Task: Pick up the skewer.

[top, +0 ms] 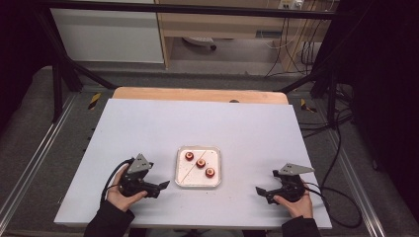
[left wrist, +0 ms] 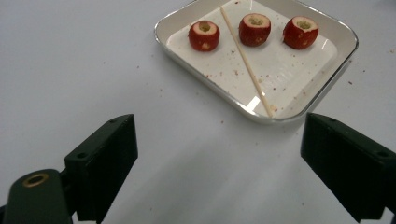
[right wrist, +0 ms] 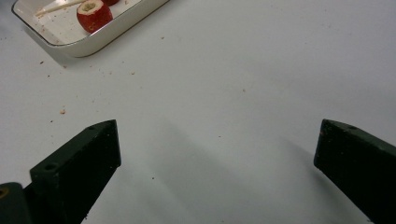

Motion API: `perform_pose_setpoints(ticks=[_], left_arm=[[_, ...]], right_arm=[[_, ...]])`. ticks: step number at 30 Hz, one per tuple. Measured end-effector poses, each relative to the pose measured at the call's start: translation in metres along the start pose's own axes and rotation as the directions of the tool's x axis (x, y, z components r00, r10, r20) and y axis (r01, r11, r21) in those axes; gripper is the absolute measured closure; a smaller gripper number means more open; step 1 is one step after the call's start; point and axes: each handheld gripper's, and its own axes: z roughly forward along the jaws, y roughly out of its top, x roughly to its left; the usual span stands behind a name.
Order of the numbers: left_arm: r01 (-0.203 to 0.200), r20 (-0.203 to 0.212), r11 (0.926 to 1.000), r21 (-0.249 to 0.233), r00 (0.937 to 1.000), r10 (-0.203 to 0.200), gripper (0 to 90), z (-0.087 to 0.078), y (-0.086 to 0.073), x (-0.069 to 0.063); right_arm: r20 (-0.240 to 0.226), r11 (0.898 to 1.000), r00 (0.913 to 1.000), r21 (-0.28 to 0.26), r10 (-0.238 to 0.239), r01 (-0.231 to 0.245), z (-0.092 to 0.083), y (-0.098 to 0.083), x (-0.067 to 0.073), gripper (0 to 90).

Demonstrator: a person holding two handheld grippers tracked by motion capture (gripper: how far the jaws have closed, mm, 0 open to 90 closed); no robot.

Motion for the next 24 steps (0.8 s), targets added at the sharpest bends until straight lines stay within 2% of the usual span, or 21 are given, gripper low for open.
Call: perform_pose_setpoints(ticks=[6, 10, 13, 14, 15, 16, 24], left_arm=[[-0.015, -0.007, 0.9996, 0.024, 0.9999, 0.015, 13.0, 0.013, 0.018, -0.01], [-0.008, -0.004, 0.9995, 0.032, 1.0, 0.008, 16.6, 0.022, 0.027, -0.015], [-0.003, 0.0, 0.9991, 0.042, 1.0, 0.003, 21.5, 0.031, 0.033, -0.02], [-0.001, 0.003, 0.9988, 0.048, 1.0, 0.001, 25.8, 0.034, 0.035, -0.021], [-0.003, 0.001, 0.9983, 0.058, 1.0, 0.003, 25.8, 0.037, 0.037, -0.022], [-0.006, -0.006, 0.9975, 0.07, 1.0, 0.006, 29.6, 0.043, 0.039, -0.024], [0.01, 0.003, 0.9946, 0.104, 0.9999, -0.01, 44.4, 0.062, 0.044, -0.029]], right_arm=[[-0.003, 1.0, 1.0, -0.001, 0.0, 0.0, 0.0, 0.001, 0.001, 1.1], [0.001, 1.0, 1.0, 0.002, -0.006, 0.006, 0.0, 0.001, 0.001, 1.1], [0.001, 1.0, 1.0, 0.005, -0.004, 0.004, 0.0, 0.0, 0.001, 1.2], [0.001, 1.0, 1.0, 0.006, -0.004, 0.004, 0.0, 0.0, 0.001, 1.2], [0.001, 1.0, 1.0, 0.006, -0.004, 0.004, 0.0, 0.0, 0.001, 1.2], [0.0, 1.0, 1.0, 0.006, -0.004, 0.004, 0.0, 0.0, 0.001, 1.2], [-0.001, 1.0, 1.0, 0.009, -0.006, 0.006, 0.001, 0.0, 0.001, 1.2]])
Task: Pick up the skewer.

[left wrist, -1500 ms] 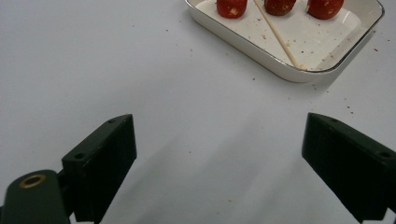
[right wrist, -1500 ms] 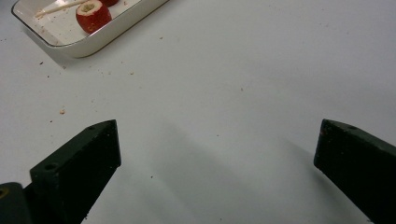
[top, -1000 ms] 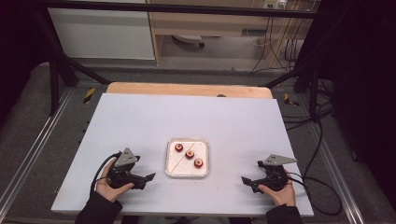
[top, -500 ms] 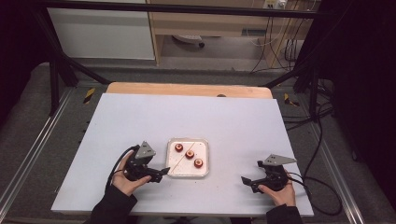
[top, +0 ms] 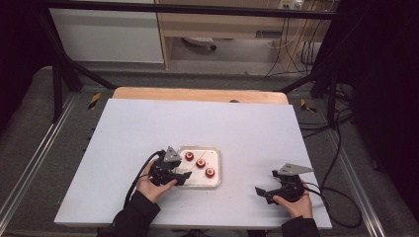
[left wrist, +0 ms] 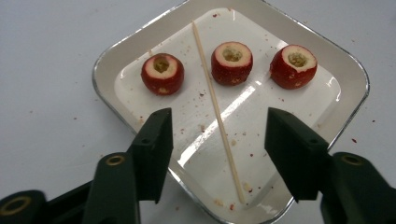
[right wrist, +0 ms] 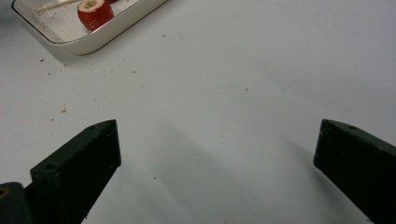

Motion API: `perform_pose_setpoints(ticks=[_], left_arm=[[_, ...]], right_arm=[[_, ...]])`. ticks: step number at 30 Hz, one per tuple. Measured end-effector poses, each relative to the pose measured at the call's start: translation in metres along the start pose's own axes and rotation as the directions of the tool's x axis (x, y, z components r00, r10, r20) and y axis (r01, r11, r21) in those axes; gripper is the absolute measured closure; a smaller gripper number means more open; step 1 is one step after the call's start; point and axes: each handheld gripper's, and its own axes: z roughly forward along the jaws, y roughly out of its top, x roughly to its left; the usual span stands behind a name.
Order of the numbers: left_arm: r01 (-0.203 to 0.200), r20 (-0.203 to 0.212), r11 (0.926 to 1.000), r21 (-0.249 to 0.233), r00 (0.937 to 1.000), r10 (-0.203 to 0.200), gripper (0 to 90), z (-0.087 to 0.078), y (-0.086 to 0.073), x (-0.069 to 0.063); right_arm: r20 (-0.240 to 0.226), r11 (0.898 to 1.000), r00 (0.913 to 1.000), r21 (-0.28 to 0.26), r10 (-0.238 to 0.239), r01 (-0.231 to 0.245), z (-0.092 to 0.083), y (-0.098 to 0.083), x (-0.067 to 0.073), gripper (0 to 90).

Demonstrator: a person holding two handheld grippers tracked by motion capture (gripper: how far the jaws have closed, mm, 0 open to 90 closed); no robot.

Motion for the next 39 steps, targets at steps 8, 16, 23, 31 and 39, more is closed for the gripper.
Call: perform_pose_setpoints(ticks=[8, 16, 23, 31, 39], left_arm=[[0.029, -0.031, 0.9994, 0.018, 0.9991, -0.028, 62.5, 0.007, -0.003, -0.001], [0.066, -0.022, 0.9978, 0.009, 0.9976, -0.066, 76.3, 0.011, -0.008, -0.005], [0.061, -0.047, 0.9981, -0.012, 0.997, -0.061, 81.1, 0.012, -0.011, -0.01], [0.075, -0.073, 0.9967, -0.03, 0.9944, -0.077, 84.2, 0.012, -0.014, -0.012], [0.088, -0.059, 0.9956, -0.032, 0.9942, -0.09, 87.5, 0.012, -0.014, -0.01]], right_arm=[[-0.001, 1.0, 1.0, -0.001, -0.001, 0.001, 0.0, 0.0, 0.0, 1.2], [0.0, 1.0, 1.0, -0.002, -0.001, 0.001, 0.0, 0.0, 0.0, 1.3], [0.001, 1.0, 1.0, 0.003, -0.005, 0.005, 0.0, 0.0, 0.0, 1.3], [-0.001, 1.0, 1.0, 0.004, -0.003, 0.003, 0.001, 0.0, 0.0, 1.3], [-0.003, 1.0, 1.0, 0.006, -0.004, 0.004, 0.001, 0.0, 0.0, 1.4]])
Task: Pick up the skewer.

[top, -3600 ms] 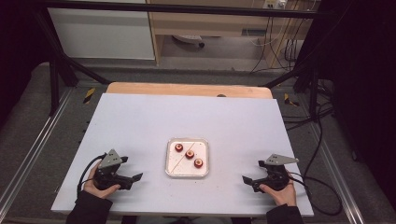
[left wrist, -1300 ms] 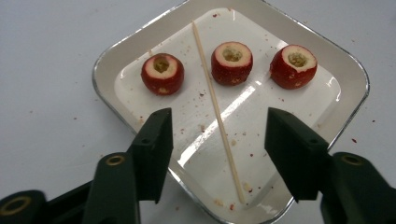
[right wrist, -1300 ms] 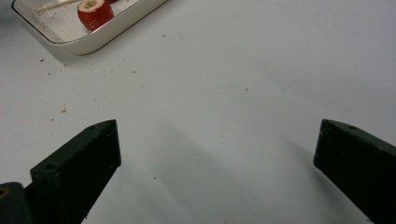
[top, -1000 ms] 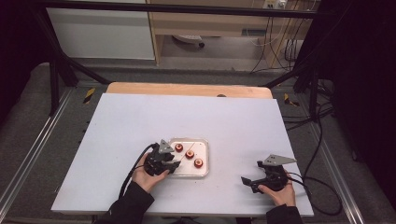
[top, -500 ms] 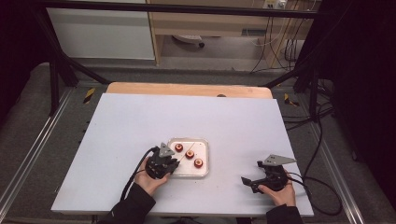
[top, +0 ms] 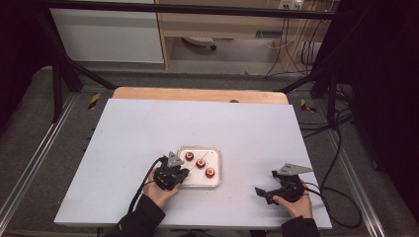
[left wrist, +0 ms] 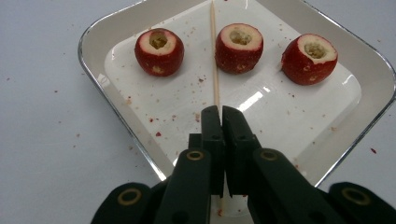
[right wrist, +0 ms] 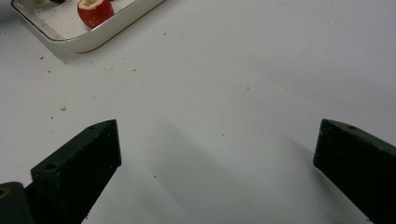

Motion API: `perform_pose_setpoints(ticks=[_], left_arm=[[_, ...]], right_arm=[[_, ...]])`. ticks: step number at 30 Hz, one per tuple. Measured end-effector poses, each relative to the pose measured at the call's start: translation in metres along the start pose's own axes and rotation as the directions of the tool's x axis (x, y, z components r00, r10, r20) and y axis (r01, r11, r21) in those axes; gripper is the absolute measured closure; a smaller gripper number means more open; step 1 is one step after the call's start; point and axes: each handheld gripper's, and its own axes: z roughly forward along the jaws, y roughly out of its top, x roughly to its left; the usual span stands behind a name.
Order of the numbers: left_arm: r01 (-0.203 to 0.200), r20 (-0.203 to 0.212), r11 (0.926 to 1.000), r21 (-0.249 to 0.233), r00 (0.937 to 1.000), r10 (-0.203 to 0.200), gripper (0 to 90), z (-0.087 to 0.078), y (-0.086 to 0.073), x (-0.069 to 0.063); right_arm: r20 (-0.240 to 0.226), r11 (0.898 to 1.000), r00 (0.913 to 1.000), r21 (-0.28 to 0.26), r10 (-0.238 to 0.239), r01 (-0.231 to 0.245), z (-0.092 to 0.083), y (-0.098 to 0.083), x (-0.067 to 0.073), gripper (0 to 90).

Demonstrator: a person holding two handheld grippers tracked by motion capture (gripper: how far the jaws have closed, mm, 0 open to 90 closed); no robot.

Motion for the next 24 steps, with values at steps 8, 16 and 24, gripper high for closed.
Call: perform_pose_setpoints(ticks=[8, 16, 24], left_arm=[[0.025, 0.027, 0.9995, -0.019, 0.9993, -0.025, 88.3, 0.0, -0.002, 0.004], [0.026, 0.03, 0.9973, -0.069, 0.9993, -0.024, 88.4, -0.009, 0.0, 0.006], [0.025, 0.037, 0.9927, -0.118, 0.9991, -0.021, 88.4, -0.021, 0.002, 0.01]], right_arm=[[0.0, 1.0, 1.0, -0.001, 0.001, -0.001, 0.0, 0.0, 0.0, 1.3], [-0.002, 1.0, 1.0, -0.004, -0.001, 0.001, 0.0, 0.0, 0.0, 1.3], [-0.002, 1.0, 1.0, -0.005, 0.0, 0.0, -0.001, 0.0, 0.0, 1.4]])
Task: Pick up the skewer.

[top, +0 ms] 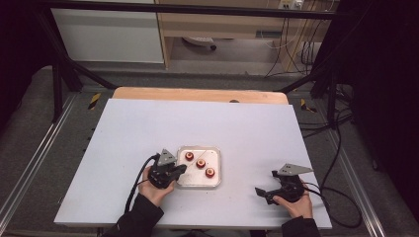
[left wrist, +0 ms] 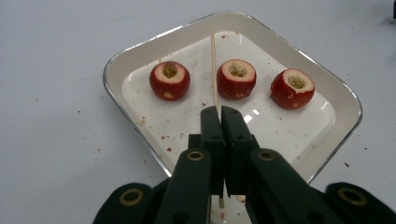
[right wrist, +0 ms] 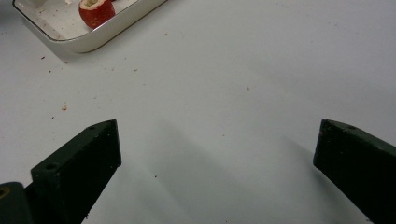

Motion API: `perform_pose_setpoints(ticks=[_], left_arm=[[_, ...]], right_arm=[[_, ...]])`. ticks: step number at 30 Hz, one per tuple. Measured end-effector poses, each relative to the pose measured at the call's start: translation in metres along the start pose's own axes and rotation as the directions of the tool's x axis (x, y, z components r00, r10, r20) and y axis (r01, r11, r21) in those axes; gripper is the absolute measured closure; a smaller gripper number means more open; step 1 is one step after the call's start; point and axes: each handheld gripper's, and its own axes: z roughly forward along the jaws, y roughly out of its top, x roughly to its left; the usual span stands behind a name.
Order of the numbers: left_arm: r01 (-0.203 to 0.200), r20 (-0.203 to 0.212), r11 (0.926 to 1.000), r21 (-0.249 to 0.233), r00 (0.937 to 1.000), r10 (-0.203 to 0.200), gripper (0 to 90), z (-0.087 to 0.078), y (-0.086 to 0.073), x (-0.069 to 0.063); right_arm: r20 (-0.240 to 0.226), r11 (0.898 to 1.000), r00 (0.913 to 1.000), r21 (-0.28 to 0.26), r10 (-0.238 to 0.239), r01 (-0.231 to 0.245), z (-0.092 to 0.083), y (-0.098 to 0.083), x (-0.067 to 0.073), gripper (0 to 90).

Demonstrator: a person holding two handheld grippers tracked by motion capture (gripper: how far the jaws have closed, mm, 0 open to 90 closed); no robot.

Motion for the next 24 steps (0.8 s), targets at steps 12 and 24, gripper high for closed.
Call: perform_pose_setpoints(ticks=[12, 24], left_arm=[[-0.034, 0.041, 0.9993, -0.017, 0.9986, 0.035, 88.4, -0.014, 0.005, 0.001], [-0.094, 0.11, 0.9955, -0.013, 0.9894, 0.095, 88.4, -0.02, 0.012, -0.012]], right_arm=[[-0.002, 1.0, 0.9997, -0.006, -0.025, 0.025, 0.0, 0.004, 0.004, 0.9], [0.016, 0.991, 0.991, 0.022, -0.133, 0.132, 0.007, 0.02, 0.027, 0.5]])
